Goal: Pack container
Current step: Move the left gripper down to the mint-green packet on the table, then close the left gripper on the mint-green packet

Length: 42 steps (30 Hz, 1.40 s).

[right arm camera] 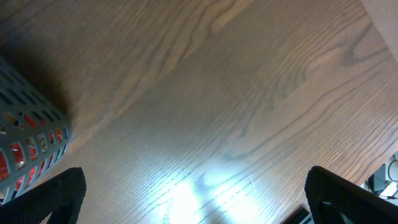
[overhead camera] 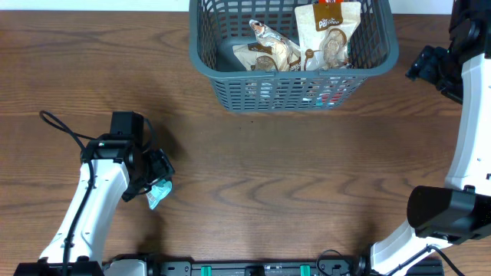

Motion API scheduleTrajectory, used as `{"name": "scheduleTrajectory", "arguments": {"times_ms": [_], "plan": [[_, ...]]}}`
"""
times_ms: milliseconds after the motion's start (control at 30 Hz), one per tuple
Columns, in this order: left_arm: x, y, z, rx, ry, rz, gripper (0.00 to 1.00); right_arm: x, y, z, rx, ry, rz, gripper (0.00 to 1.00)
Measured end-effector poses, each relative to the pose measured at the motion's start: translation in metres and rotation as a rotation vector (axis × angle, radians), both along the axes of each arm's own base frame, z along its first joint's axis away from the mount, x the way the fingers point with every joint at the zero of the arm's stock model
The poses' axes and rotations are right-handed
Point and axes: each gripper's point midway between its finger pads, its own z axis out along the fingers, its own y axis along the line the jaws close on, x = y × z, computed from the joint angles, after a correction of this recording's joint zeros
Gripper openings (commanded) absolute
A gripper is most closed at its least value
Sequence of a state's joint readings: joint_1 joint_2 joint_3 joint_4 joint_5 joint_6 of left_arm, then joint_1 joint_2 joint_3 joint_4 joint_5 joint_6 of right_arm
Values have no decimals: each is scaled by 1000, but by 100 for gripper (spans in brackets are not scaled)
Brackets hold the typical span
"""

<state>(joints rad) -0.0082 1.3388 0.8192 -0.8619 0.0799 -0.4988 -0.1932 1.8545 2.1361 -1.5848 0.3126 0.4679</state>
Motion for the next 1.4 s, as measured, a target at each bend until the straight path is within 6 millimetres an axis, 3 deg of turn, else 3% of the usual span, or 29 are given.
{"name": "scheduleTrajectory", "arguments": {"times_ms": [200, 600, 1400], "plan": [[0, 11, -3, 60, 13, 32, 84, 0, 0, 0, 0, 0, 0, 99], [8, 17, -33, 99, 80, 30, 85, 0, 0, 0, 0, 0, 0, 99], [24, 16, -33, 92, 19, 34, 85, 0, 0, 0, 0, 0, 0, 99]]}}
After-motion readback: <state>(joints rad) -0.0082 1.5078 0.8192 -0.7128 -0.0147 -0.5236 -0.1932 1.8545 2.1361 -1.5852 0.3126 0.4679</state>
